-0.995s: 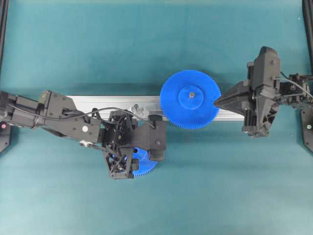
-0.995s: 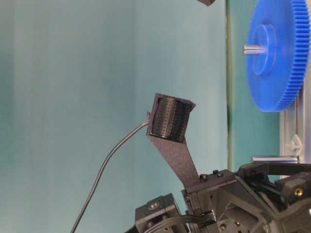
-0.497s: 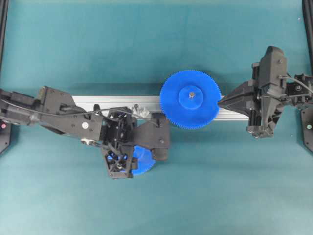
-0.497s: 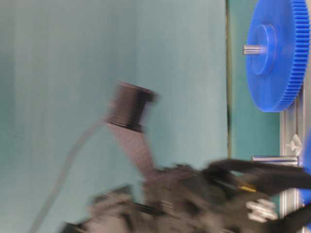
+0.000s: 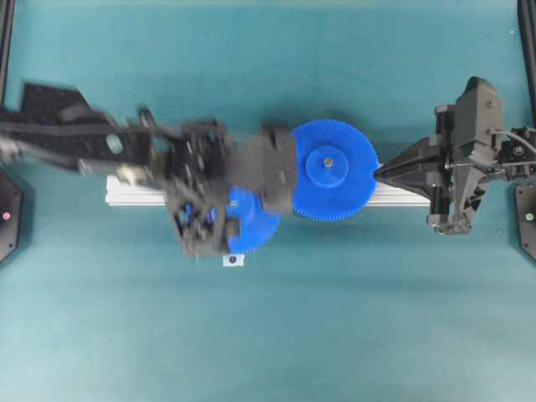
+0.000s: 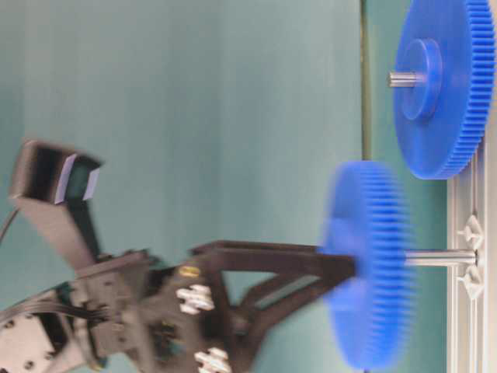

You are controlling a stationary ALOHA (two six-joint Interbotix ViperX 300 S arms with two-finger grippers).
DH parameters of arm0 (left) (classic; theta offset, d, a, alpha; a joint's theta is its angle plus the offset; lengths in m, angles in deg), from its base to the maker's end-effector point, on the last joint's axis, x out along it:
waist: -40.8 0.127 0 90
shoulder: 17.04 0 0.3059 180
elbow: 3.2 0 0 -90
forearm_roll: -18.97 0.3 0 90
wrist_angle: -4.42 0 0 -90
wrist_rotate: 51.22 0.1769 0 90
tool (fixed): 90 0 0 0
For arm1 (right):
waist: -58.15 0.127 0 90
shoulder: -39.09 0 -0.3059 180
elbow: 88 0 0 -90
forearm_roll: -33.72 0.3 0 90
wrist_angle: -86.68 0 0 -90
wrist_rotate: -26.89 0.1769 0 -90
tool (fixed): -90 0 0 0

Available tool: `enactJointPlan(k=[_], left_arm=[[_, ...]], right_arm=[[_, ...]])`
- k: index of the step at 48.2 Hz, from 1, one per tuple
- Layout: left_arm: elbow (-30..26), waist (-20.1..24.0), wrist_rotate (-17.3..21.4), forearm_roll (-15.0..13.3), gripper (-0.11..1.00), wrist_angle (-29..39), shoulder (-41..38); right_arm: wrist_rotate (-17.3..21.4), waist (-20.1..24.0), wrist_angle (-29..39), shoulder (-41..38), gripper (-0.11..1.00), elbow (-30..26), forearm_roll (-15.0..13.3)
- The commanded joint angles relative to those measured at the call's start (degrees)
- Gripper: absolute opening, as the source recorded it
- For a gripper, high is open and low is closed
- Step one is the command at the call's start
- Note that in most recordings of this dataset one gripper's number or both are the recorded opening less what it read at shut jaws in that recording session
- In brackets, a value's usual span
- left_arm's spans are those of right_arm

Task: Insert the small gear onto the shaft.
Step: 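Lift the small blue gear and carry it over the left shaft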

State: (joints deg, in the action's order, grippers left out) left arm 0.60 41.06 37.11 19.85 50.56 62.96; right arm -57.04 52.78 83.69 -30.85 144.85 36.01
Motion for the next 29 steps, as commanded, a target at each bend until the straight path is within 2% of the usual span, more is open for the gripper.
enactJointPlan(k=[1, 10, 29], left_arm=[[-0.97, 1.76, 1.14, 0.18, 0.72, -0.35, 2.20], [0.18, 3.43, 2.90, 0.18, 0.72, -2.46, 0.53], [4.39, 4.13, 2.99, 0.18, 0.72, -8.26, -2.72]], right_arm=[[0.44, 0.00, -0.62, 0.44, 0.11, -0.53, 0.09], [0.44, -0.09, -0.62, 1.41, 0.11, -0.44, 0.09], [0.44, -0.09, 0.00, 6.33, 0.11, 1.41, 0.09]])
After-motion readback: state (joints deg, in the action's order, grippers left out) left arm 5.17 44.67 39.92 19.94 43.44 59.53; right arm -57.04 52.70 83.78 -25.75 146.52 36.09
